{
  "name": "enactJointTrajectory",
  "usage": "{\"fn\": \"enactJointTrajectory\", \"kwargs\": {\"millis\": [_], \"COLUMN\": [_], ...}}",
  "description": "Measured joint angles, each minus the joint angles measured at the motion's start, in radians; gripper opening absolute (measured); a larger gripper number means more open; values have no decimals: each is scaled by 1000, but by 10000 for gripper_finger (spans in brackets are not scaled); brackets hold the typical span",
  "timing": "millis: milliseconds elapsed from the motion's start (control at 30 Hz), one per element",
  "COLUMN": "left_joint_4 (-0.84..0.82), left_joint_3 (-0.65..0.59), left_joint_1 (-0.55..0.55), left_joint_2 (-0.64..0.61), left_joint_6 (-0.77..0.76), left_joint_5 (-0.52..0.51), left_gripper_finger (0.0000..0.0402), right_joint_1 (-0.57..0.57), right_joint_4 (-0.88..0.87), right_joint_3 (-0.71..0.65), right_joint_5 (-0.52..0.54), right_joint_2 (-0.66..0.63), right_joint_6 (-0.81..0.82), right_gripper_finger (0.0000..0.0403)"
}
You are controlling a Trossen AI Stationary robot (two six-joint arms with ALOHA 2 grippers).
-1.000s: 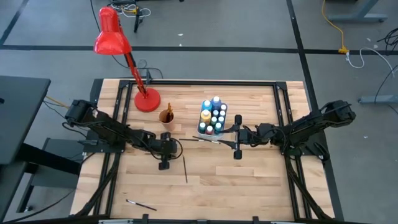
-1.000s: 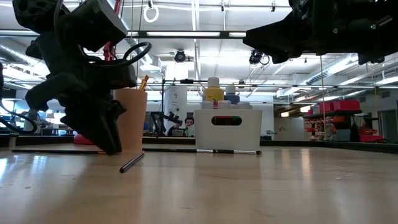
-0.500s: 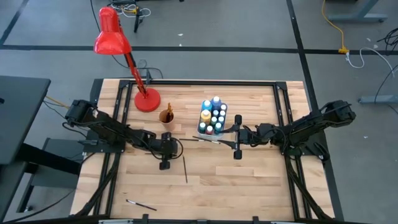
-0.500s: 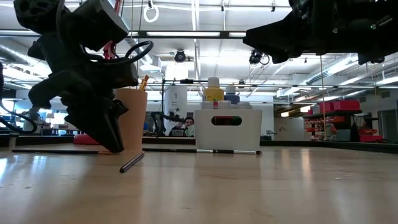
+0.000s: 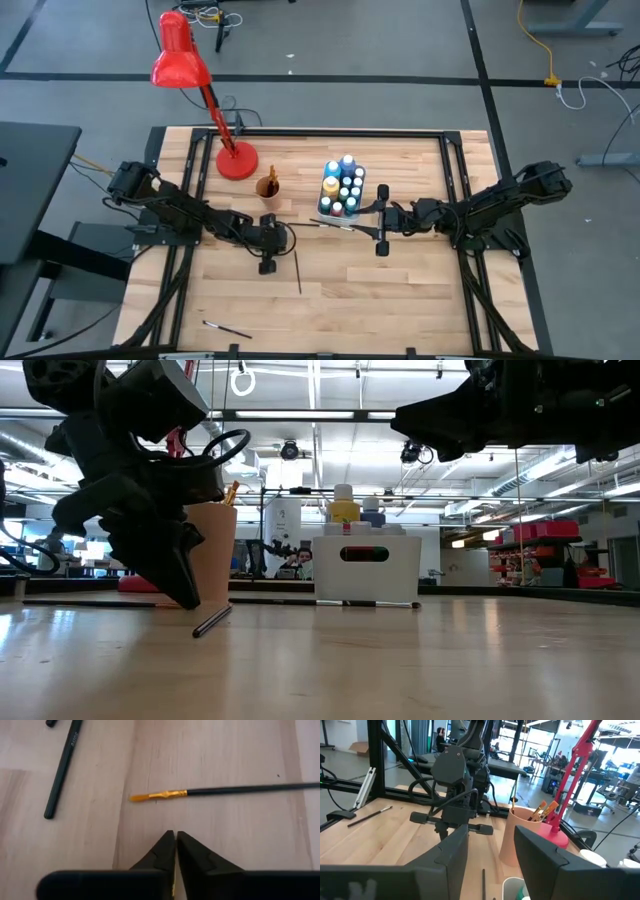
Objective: Pick & Place Paint Supplies
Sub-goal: Put the yellow paint brush into the orange cup
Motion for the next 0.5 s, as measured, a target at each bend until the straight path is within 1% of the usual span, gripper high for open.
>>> {"fn": "enactJointTrajectory", "kwargs": {"millis": [100, 267, 367, 500], "left_joint_4": [-19, -21, -39, -61], "left_joint_3": [-2, 0, 22, 72], "left_joint_1": [-2, -4, -6, -19], "left_joint_2": [-9, -8, -18, -37], "left_joint_6": [-7, 15, 47, 108], "left_joint_5": [3, -25, -41, -91], "left_gripper_finger": [9, 7, 4, 3], "right_joint_1": [0, 0, 0, 0], "right_joint_4": [-3, -2, 0, -1], "right_joint_3": [0, 0, 0, 0], "right_joint_5": [0, 0, 1, 1], "right_joint_2": [0, 0, 0, 0], "right_joint_6": [0, 0, 0, 0], "right_gripper_finger": [165, 165, 165, 165]}}
